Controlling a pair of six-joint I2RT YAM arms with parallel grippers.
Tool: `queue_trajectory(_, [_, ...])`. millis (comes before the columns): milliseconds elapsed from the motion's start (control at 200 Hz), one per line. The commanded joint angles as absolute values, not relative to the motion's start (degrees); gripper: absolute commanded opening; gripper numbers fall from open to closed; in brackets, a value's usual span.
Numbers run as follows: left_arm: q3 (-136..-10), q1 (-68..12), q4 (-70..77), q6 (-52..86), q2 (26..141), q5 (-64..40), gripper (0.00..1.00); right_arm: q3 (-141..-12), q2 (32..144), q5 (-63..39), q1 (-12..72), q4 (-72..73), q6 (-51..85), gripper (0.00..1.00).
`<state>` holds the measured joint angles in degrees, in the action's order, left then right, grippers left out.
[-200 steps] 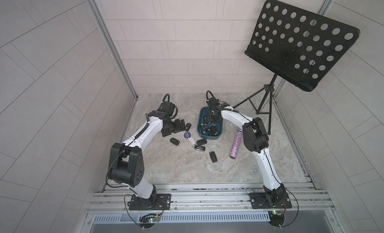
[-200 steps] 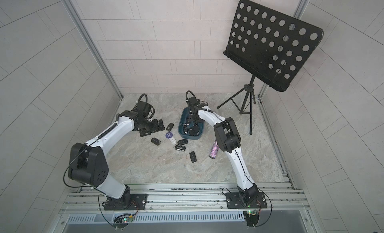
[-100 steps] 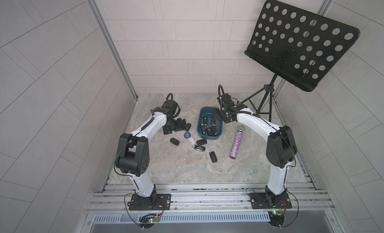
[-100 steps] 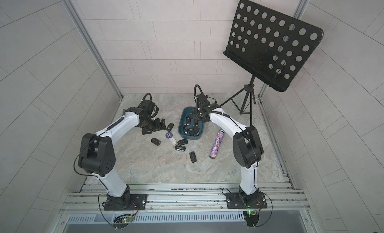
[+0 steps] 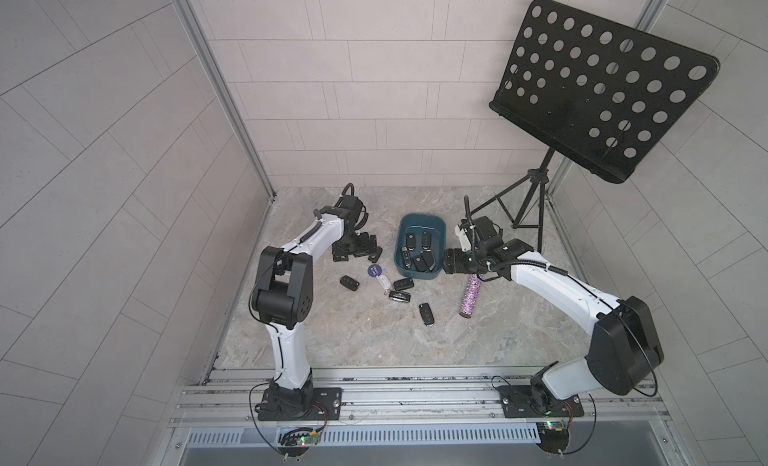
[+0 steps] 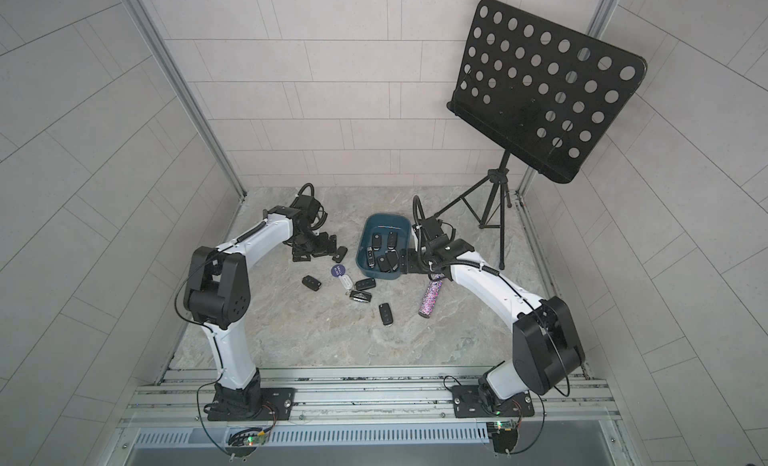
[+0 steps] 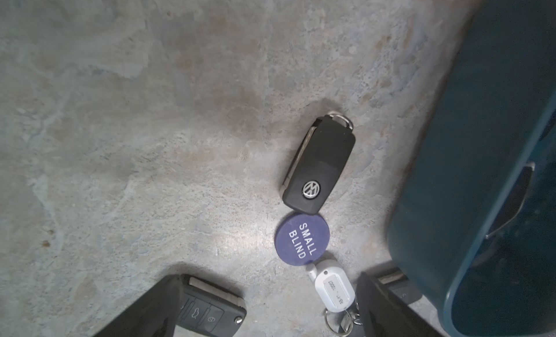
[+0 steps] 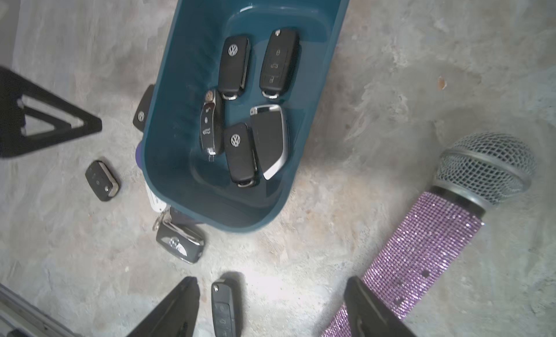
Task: Place the car key into the storage box
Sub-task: Place the car key in the storage box, then pick up the car key from the center of the board.
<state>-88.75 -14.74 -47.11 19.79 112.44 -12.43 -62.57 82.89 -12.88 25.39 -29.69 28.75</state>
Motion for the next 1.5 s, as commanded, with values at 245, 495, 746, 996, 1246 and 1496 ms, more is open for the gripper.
queue_trajectory(245, [-97.9, -17.7, -52.1, 14.7, 120.3, -6.4, 0.96, -54.1, 73.4, -18.7, 21.5, -28.7, 23.0, 1.0])
queue_trajectory(495, [-103.4, -18.8, -54.5, 13.7, 125.2, -6.0, 0.93, -51.8, 70.2, -20.2, 19.4, -28.2, 22.8, 1.0])
queue_trajectory(746, [-108.7, -21.8, -56.6, 12.7, 129.7, -4.0, 0.85, -51.5, 70.2, -20.0, 18.8, -28.7, 22.6, 1.0])
queue_trajectory(996, [-108.7, -23.6, -57.7, 12.1, 131.1, -0.2, 0.75, -51.8, 71.7, -20.9, 18.3, -28.6, 22.4, 1.0])
queue_trajectory(1246, [-107.3, -23.8, -57.4, 12.0, 131.0, 0.7, 0.58, -51.6, 72.1, -21.0, 18.2, -28.3, 22.5, 1.0])
queue_trajectory(1496, [-107.8, -23.8, -57.0, 12.7, 132.1, 1.5, 0.62, -50.9, 71.5, -21.3, 18.1, -28.1, 22.8, 1.0])
